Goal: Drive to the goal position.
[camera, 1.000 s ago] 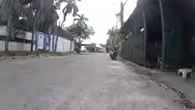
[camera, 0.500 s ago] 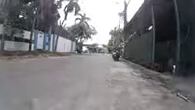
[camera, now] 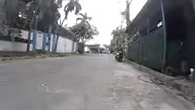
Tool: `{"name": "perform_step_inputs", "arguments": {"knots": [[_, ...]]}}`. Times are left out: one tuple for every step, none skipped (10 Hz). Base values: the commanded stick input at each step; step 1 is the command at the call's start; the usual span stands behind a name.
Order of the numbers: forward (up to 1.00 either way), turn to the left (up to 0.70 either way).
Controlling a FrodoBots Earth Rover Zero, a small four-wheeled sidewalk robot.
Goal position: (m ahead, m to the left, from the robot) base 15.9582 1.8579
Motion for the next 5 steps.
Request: {"name": "perform_step_inputs", "arguments": {"knots": [[1.0, 0.04], [1.0, 0.04], [1.0, 0.04], [1.0, 0.04], [1.0, 0.04]]}}
